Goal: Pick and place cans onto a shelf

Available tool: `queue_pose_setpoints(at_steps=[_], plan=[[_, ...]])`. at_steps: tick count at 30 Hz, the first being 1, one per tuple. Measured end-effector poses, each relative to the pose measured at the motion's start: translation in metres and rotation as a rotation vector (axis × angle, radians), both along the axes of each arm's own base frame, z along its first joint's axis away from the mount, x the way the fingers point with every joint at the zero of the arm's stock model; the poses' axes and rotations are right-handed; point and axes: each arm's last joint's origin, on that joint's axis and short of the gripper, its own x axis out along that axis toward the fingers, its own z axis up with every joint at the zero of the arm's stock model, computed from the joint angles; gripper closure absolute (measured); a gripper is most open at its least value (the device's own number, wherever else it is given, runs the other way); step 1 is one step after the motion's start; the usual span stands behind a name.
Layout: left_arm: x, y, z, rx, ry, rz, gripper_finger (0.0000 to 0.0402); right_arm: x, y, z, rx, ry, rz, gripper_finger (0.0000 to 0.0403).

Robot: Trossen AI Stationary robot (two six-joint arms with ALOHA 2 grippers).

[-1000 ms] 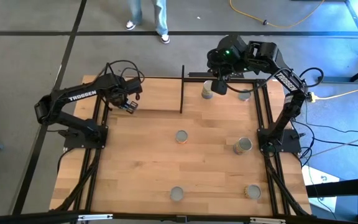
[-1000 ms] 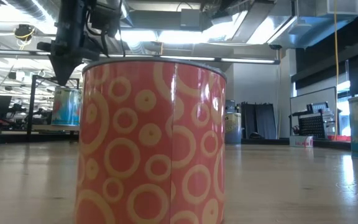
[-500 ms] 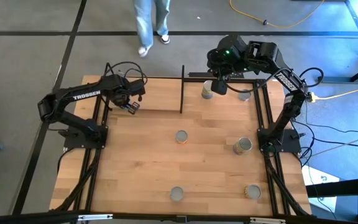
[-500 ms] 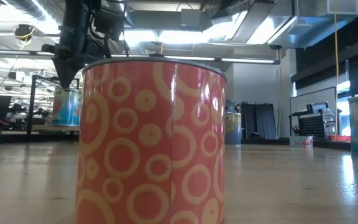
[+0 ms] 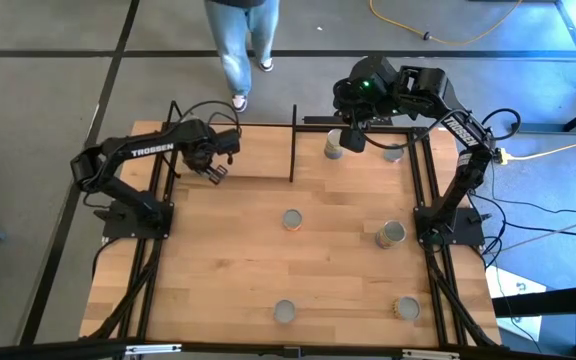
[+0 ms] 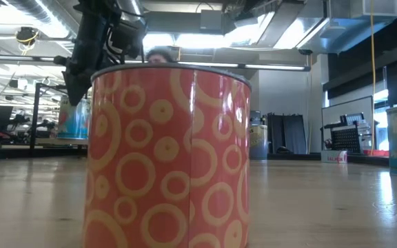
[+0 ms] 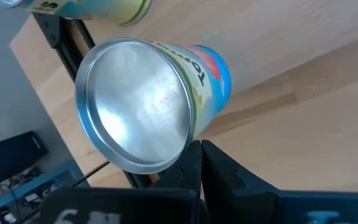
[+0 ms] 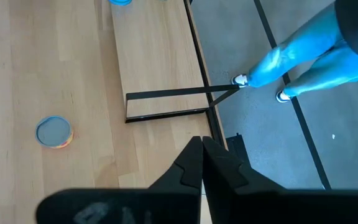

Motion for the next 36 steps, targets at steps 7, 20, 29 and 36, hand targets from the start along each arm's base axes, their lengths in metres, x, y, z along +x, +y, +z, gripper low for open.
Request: queue_pose_setpoints(at_steps=[7,20,29,36], plan=[[-0.004,0.006,0.000,0.009,0.021,0.001,0.0402,0.000,0.000,0.000,0.000,0.000,0.000,0.0393],[0.001,-0.022,0.044,0.022,-0.209,-0.077,0.0401,-0.004,0.002,0.001,-0.007,0.025,0.018,0.0393],[-0.003,-0.059,0.113,0.098,-0.495,-0.224,0.0401,-0.023,-0.001,0.001,0.051,0.057,-0.129,0.0393],[-0.005,-0.087,0.158,0.073,-0.699,-0.354,0.0401,-0.026,-0.022,-0.005,0.136,0.035,-0.255,0.0393]])
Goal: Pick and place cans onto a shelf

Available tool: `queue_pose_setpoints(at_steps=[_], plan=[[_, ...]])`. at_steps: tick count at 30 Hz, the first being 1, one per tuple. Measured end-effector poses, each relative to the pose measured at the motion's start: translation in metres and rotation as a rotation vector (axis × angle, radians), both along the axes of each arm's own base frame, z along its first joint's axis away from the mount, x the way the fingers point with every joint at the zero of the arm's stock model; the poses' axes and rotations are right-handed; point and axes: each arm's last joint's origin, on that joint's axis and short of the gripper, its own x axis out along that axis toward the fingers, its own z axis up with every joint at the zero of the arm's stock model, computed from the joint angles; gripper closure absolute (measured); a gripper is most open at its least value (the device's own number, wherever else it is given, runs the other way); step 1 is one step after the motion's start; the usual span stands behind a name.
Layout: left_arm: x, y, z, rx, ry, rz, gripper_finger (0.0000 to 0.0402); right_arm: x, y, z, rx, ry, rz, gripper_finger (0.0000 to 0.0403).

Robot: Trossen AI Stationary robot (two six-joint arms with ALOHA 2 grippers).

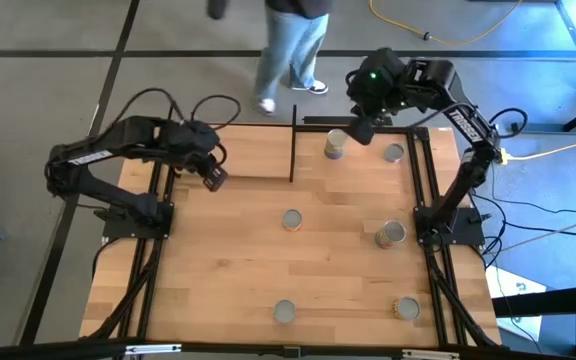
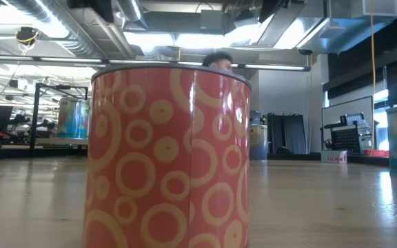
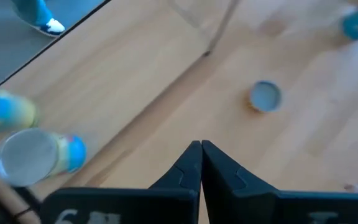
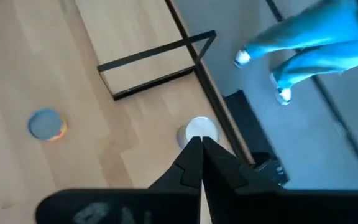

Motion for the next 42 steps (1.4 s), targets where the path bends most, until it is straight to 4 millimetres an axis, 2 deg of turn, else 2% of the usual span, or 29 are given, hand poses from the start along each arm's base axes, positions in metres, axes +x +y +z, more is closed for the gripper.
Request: queue_pose_setpoints(at_steps=[6,10,16,22,35,39,42], plan=[[-0.003,-0.019,0.019,0.011,-0.069,-0.102,0.0401,-0.010,-0.018,0.000,0.044,-0.035,-0.131,0.0388],[-0.003,-0.027,0.021,-0.001,-0.083,-0.126,0.0401,-0.011,-0.028,-0.003,0.086,-0.052,-0.174,0.0362],[-0.005,-0.036,0.022,-0.019,-0.097,-0.153,0.0401,0.000,-0.046,-0.018,0.204,-0.063,-0.233,0.0311],[-0.006,-0.040,0.023,-0.032,-0.104,-0.161,0.0401,0.014,-0.067,-0.039,0.326,-0.049,-0.219,0.0300],[-0.022,-0.050,0.028,-0.056,-0.133,-0.216,0.0401,0.050,-0.095,-0.089,0.249,0.182,0.119,0.0299],[-0.028,-0.050,0.030,-0.066,-0.145,-0.201,0.0402,0.053,-0.099,-0.102,0.258,0.228,0.164,0.0299],[-0.032,-0.050,0.031,-0.069,-0.155,-0.195,0.0402,0.051,-0.102,-0.122,0.306,0.295,0.185,0.0299]])
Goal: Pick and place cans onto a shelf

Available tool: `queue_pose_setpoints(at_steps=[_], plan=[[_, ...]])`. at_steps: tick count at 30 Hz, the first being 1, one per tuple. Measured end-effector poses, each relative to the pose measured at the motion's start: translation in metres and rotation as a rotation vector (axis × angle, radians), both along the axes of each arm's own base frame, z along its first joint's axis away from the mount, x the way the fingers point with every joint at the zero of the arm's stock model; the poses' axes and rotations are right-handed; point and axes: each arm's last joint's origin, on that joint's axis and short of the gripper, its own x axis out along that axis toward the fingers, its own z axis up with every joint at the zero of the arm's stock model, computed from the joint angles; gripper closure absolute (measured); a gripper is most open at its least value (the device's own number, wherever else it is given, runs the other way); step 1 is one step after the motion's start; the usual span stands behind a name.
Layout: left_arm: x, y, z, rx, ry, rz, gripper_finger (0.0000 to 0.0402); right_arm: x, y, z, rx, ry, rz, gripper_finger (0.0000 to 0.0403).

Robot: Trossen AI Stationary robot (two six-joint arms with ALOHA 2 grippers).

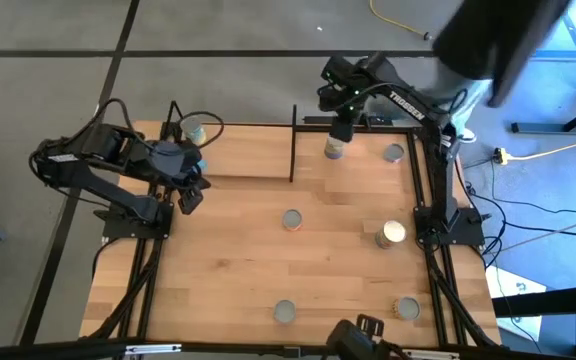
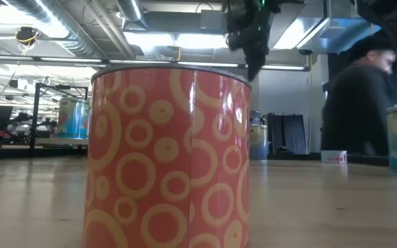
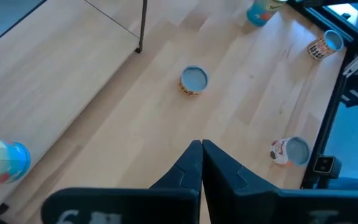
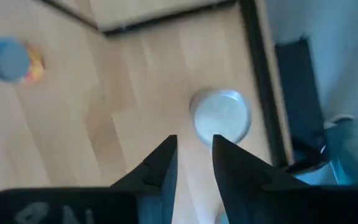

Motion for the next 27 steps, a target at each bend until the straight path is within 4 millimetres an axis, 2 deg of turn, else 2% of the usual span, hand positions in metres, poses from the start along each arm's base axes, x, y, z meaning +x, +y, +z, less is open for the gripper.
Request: queue_pose_setpoints(at_steps=[5,10,27], plan=[[-0.005,0.001,0.001,0.001,-0.008,0.002,0.0402,-0.002,0.000,-0.040,0.081,0.124,0.066,0.0299],[-0.007,0.001,0.002,0.005,-0.016,0.005,0.0402,0.007,0.001,-0.069,0.063,0.127,0.130,0.0299],[-0.009,0.002,0.003,0.023,-0.023,0.022,0.0402,0.015,-0.002,-0.107,-0.012,0.093,0.256,0.0299]])
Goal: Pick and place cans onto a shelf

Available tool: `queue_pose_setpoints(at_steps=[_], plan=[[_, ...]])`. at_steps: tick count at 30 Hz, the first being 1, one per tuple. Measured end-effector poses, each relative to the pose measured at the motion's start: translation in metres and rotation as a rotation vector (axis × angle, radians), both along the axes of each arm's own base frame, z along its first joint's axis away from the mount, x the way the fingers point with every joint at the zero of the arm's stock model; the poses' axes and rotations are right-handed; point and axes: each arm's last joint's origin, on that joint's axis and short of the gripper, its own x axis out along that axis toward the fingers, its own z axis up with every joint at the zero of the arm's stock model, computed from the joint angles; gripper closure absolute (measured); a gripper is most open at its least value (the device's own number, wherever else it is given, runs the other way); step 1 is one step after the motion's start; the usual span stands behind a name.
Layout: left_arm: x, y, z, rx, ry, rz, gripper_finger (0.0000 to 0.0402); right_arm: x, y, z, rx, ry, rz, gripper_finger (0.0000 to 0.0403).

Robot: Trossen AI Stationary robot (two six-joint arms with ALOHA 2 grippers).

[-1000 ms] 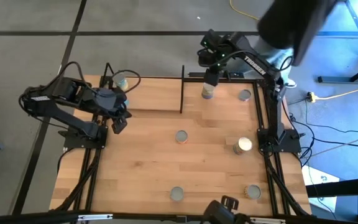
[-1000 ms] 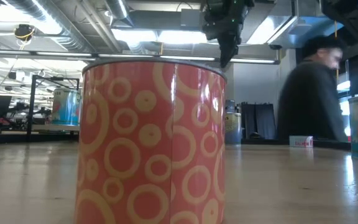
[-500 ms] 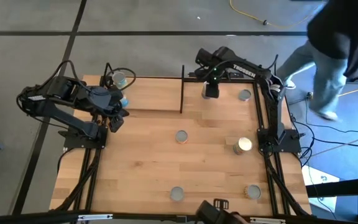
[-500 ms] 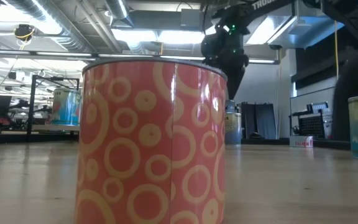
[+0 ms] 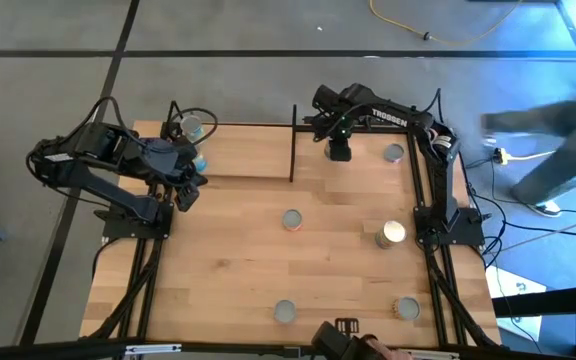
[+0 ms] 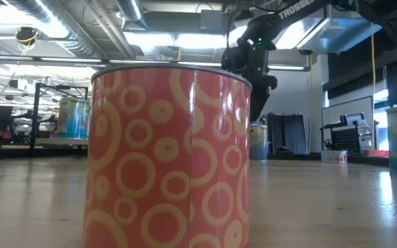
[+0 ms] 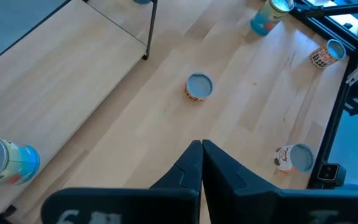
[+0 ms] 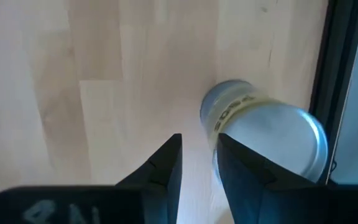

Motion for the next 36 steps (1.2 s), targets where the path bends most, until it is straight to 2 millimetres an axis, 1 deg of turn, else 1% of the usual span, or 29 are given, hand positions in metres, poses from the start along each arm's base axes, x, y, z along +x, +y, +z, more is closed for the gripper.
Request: queue_pose_setpoints(at_steps=[3,8,14,20,33,36], plan=[[0.0000,0.0000,0.0000,0.000,0.000,0.000,0.0402,0.0003,-0.0007,-0.0024,-0.031,0.014,-0.002,0.0299],[0.0000,0.0000,0.0000,0.000,0.000,0.000,0.0401,-0.0011,-0.0019,-0.0024,-0.120,0.084,-0.012,0.0299],[0.0002,0.0000,0.0000,0.000,0.000,0.001,0.0401,-0.0010,0.0017,-0.0026,-0.026,0.045,-0.049,0.0299],[0.0002,0.0001,0.0000,0.004,-0.001,0.004,0.0401,0.0009,-0.0004,-0.0024,-0.040,0.019,-0.053,0.0299],[0.0003,0.0002,0.0000,0.005,0.000,0.005,0.0401,-0.0040,-0.0071,-0.0024,-0.037,0.019,-0.104,0.0299],[0.0002,0.0002,0.0000,0.006,-0.001,0.005,0.0401,-0.0038,-0.0069,-0.0023,-0.028,0.014,-0.146,0.0299]])
